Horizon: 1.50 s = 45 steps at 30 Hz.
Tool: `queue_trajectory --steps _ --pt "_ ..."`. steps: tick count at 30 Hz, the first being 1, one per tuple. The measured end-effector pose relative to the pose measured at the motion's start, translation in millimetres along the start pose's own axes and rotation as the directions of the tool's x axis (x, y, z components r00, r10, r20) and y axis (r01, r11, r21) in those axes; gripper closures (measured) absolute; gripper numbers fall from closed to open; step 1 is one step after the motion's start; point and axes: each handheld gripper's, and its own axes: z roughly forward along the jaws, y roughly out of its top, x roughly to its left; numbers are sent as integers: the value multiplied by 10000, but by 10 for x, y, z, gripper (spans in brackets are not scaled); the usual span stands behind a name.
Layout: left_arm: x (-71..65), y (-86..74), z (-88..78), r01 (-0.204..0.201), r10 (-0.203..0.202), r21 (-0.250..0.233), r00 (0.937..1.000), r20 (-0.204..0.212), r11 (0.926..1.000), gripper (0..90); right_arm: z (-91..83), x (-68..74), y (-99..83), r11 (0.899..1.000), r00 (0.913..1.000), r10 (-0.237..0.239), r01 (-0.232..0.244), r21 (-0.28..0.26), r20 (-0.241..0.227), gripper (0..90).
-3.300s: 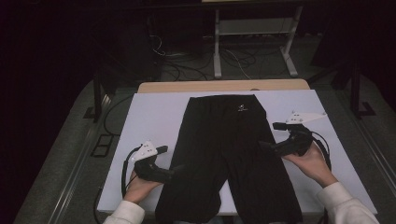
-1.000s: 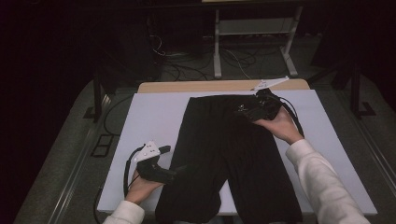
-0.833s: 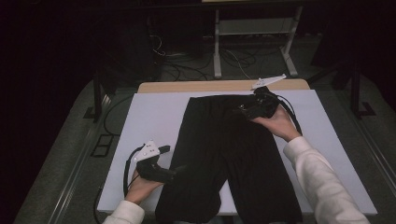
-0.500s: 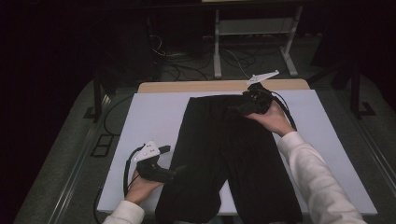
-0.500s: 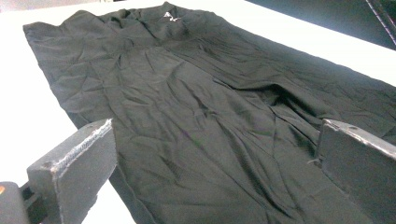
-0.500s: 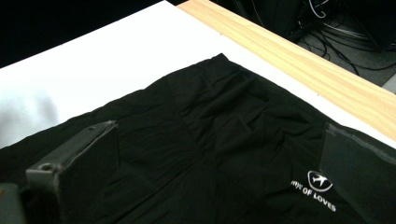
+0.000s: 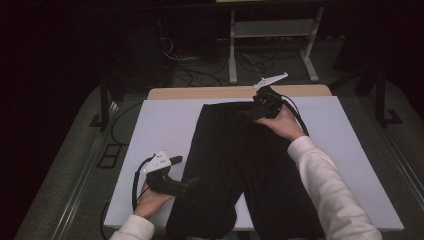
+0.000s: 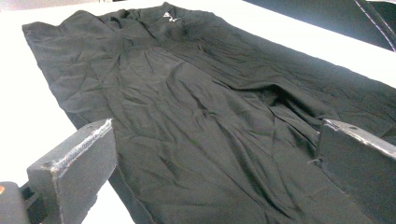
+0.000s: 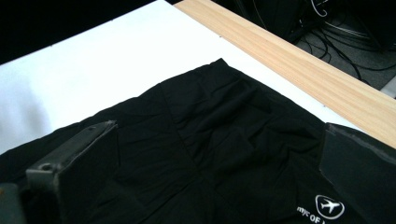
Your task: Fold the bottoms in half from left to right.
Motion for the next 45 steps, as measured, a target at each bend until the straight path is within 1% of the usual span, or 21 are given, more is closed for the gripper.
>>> queue_trajectory --steps 8,13,15,16,17,18,22,28,34,40,41,45 --pt "6 -2 -7 63 -63 -49 10000 -44 10000 0 102 20 71 10000 10000 -68 68 -23 -34 0" --pt "1 -2 -3 21 -21 -20 10000 -5 10000 0 194 38 107 9999 9999 -90 91 118 -52 0" --pt "1 -2 -5 11 -11 -29 10000 2 10000 0 259 51 122 9997 9998 -169 171 168 -83 0" --pt "0 -2 -5 11 -11 -31 10000 -2 10000 0 259 51 122 9997 9998 -169 171 168 -83 0" --pt "-1 -2 -5 17 -17 -34 10000 5 10000 0 298 59 136 9996 9998 -159 161 222 -106 0" --pt "-2 -2 -5 21 -21 -36 10000 7 10000 0 298 59 136 9996 9998 -159 161 222 -106 0" --pt "-3 -1 -5 17 -17 -37 10000 27 10000 0 383 59 172 9999 9999 -110 111 123 -69 0" --pt "-3 -1 -7 29 -29 -62 10000 51 10000 0 449 64 210 10000 10000 -23 23 21 -52 0" --pt "-6 0 -9 13 -13 -50 10000 57 10000 0 528 73 238 10000 10000 -16 16 49 -6 0" --pt "-5 0 -12 29 -29 -75 10000 59 10000 0 597 91 255 9998 9999 65 -62 -198 140 0" --pt "-4 -1 -11 40 -39 -74 10000 60 10000 0 631 104 252 9999 9999 28 -26 -140 166 0" --pt "-2 -1 -11 53 -53 -77 10000 63 10000 0 677 119 240 10000 9998 -61 63 -70 204 0"
